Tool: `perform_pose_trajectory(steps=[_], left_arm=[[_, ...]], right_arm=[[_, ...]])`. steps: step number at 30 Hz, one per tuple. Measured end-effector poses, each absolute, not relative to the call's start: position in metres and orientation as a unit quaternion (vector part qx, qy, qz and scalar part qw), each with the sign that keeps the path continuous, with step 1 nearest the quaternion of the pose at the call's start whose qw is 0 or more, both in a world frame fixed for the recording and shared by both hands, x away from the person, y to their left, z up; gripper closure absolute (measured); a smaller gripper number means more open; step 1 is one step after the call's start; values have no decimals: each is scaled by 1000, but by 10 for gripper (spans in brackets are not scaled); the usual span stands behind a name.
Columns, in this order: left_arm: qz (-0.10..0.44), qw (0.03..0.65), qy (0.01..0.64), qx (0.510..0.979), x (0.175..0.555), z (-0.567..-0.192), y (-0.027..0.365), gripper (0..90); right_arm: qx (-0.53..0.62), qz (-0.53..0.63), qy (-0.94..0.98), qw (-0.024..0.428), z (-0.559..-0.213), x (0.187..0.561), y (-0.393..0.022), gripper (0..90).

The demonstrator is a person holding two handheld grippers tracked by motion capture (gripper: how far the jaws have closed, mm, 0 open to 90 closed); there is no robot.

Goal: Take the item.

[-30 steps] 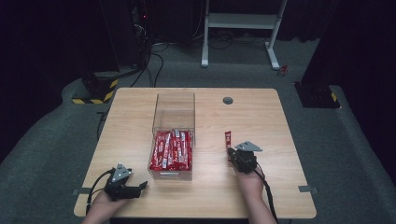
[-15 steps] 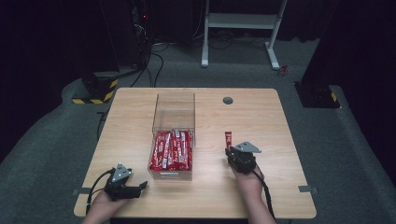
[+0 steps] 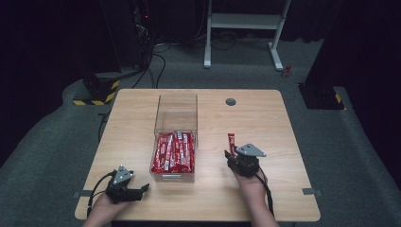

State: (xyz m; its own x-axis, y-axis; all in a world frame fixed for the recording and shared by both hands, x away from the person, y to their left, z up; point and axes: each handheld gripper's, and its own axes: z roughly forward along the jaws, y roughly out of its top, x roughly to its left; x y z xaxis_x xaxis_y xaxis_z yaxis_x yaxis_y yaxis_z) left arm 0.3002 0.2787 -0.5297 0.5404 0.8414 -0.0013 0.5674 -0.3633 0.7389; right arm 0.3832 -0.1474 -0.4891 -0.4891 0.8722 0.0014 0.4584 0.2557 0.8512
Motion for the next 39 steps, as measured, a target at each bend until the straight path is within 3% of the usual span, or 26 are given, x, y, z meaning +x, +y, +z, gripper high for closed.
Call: perform_pose_trajectory(steps=[13, 33, 39], left_arm=[[191, 355, 437, 804, 300, -530, 279, 150], [191, 354, 436, 805, 300, -530, 278, 150], [191, 354, 436, 805, 300, -530, 278, 150]], right_arm=[[442, 422, 755, 236, -488, 375, -155, 348], [482, 411, 732, 251, -495, 359, -216, 316], [506, 388, 728, 251, -504, 358, -233, 264]])
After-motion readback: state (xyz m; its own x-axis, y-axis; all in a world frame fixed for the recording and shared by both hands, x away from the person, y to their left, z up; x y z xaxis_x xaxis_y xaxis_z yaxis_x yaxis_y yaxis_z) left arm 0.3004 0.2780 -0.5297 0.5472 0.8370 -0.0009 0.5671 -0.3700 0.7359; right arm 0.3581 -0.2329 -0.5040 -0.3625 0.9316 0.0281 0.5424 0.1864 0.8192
